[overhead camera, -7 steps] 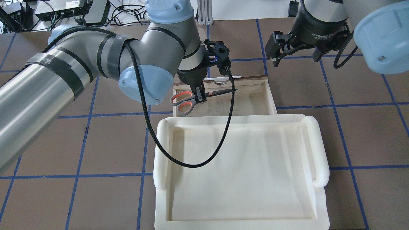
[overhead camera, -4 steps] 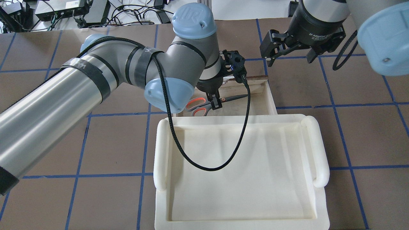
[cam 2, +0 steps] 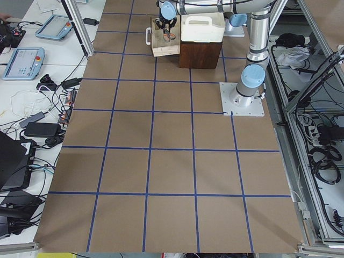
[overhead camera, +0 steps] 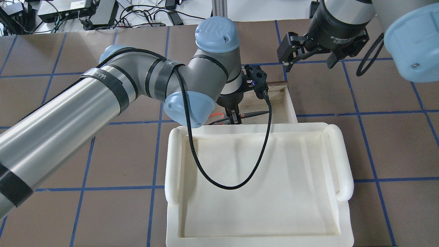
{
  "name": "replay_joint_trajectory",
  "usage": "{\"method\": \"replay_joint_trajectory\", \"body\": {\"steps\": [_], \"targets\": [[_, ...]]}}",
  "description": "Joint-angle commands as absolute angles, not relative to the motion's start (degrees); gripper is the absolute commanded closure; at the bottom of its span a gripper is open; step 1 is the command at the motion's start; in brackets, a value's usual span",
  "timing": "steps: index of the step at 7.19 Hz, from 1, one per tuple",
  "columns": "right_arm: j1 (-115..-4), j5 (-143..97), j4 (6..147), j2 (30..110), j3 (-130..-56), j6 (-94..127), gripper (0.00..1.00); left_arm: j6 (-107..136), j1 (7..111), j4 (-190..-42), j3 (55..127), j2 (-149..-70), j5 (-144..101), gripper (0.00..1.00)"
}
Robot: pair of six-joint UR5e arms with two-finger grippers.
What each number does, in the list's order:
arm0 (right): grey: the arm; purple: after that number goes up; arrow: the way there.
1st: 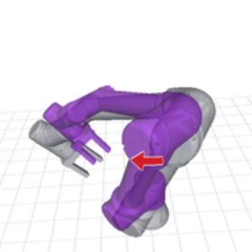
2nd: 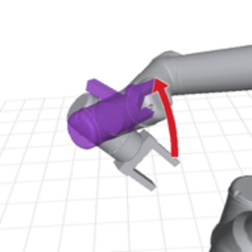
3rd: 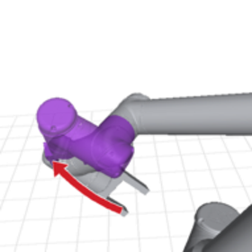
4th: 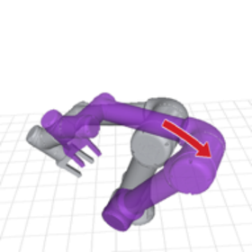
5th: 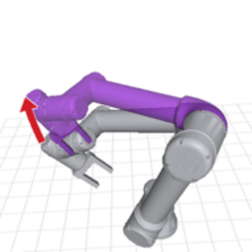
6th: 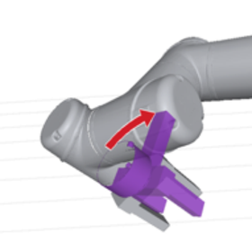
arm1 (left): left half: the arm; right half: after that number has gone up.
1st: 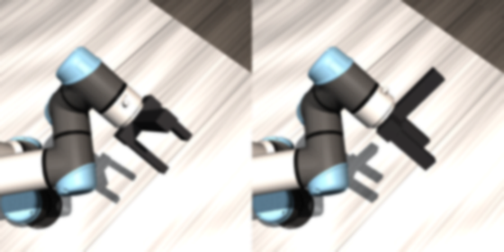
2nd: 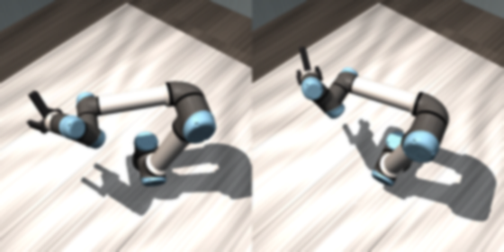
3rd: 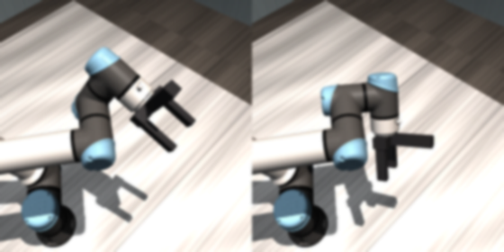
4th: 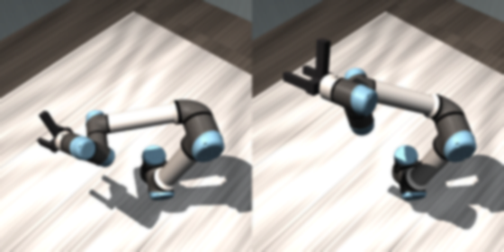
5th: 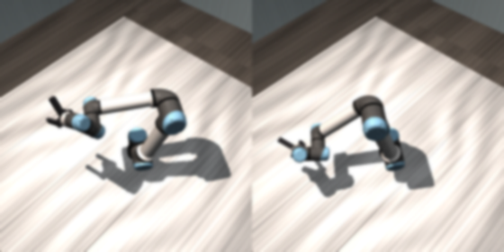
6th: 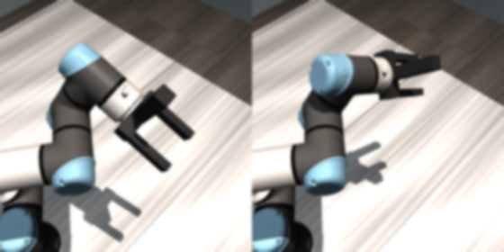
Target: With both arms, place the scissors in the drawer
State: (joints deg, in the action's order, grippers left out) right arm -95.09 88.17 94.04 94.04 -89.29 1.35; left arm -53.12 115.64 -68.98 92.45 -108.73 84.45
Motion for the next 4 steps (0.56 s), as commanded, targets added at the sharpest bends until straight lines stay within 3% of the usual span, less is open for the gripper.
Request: {"method": "replay_joint_trajectory", "body": {"steps": [1,4], "targets": [[-95.1,88.5,93.9,94.5,-89.3,2.1,0.00,-54.8,115.7,-68.9,92.7,-109.1,84.4,0.45],[-94.7,88.9,94.2,94.5,-89.1,2.4,0.00,-59.5,114.9,-69.4,92.8,-107.1,84.6,0.07]]}}
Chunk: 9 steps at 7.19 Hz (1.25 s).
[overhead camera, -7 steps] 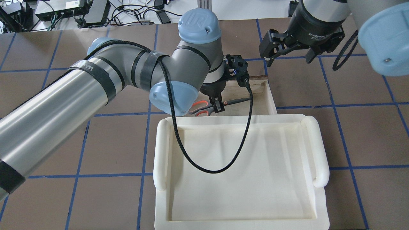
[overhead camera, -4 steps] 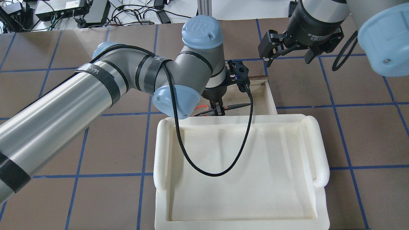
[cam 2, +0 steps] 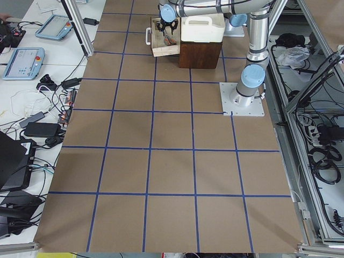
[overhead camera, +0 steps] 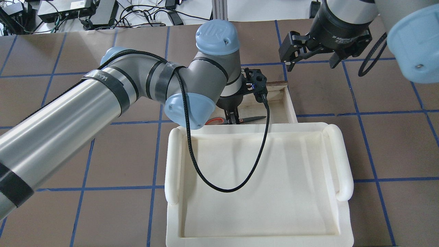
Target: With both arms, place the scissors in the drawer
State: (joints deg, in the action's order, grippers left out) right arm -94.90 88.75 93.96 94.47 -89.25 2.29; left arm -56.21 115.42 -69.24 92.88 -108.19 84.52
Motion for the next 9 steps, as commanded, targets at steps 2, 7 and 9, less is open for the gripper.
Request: {"method": "replay_joint_trajectory", "body": {"steps": [2,7,9], "targets": [[-94.4,88.9,94.7,94.3,-88.9,2.3,0.00,-57.0,112.9,-73.2,92.3,-103.7,84.6,0.07],[-91.6,88.3,93.9,94.6,-89.1,1.6,0.00,-42.2,97.0,-86.5,88.5,-93.2,84.5,0.00],[-91.6,88.7,93.8,94.6,-89.1,1.6,0.00,-27.2,93.8,-89.7,88.0,-91.1,84.6,0.00]]}}
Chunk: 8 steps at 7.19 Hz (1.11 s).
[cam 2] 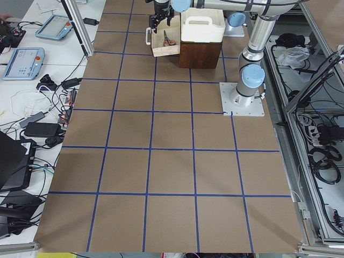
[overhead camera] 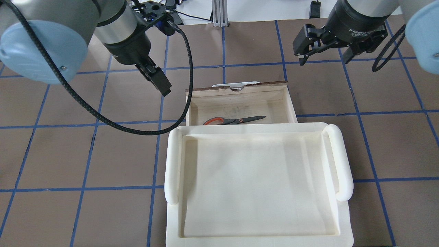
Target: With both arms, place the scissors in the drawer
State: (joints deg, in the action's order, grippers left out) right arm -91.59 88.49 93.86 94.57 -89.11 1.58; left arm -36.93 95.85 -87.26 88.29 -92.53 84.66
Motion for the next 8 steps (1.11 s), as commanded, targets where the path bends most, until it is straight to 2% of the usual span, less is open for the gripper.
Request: {"method": "replay_joint_trajectory", "body": {"steps": [1,4,8], "targets": [[-91.7,88.9,93.7,94.6,-89.1,1.6,0.00,-19.2,94.1,-90.1,87.9,-89.8,84.9,0.00],[-91.7,88.9,93.3,94.6,-89.1,1.6,0.00,-4.3,93.0,-94.0,87.8,-88.6,86.5,0.00],[-91.8,88.6,91.7,94.7,-89.1,1.6,0.00,-2.4,91.9,-95.3,88.2,-87.2,90.7,0.00]]}}
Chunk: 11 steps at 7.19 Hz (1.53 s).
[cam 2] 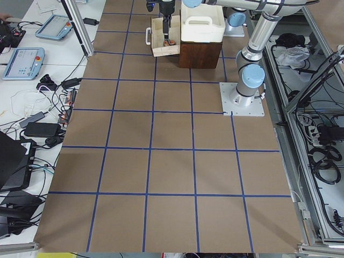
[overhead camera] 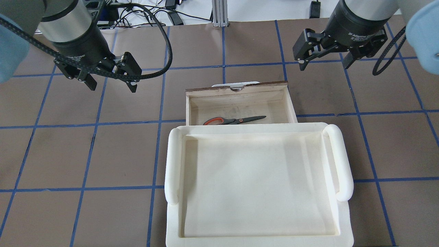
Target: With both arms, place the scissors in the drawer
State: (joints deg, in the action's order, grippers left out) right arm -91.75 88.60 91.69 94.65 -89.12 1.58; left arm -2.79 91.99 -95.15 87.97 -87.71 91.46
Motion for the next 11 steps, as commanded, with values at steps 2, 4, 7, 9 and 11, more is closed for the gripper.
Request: {"method": "replay_joint_trajectory", "body": {"steps": [2,4,7,9,11], "targets": [[-91.8,88.4,91.6,94.7,-89.1,1.6,0.00,-2.4,91.8,-95.1,88.5,-87.1,90.5,0.00],[-91.8,88.3,91.7,94.7,-89.1,1.6,0.00,-2.9,92.0,-95.0,88.4,-86.9,90.4,0.00],[-91.8,88.3,91.7,94.6,-89.1,1.6,0.00,-3.4,91.9,-95.0,88.4,-86.8,90.4,0.00],[-91.8,88.3,91.7,94.6,-89.1,1.5,0.00,-3.1,92.1,-95.0,88.4,-86.3,90.4,0.00],[-91.8,88.3,91.7,94.6,-89.1,1.5,0.00,-3.2,92.0,-95.0,88.4,-84.8,90.3,0.00]]}}
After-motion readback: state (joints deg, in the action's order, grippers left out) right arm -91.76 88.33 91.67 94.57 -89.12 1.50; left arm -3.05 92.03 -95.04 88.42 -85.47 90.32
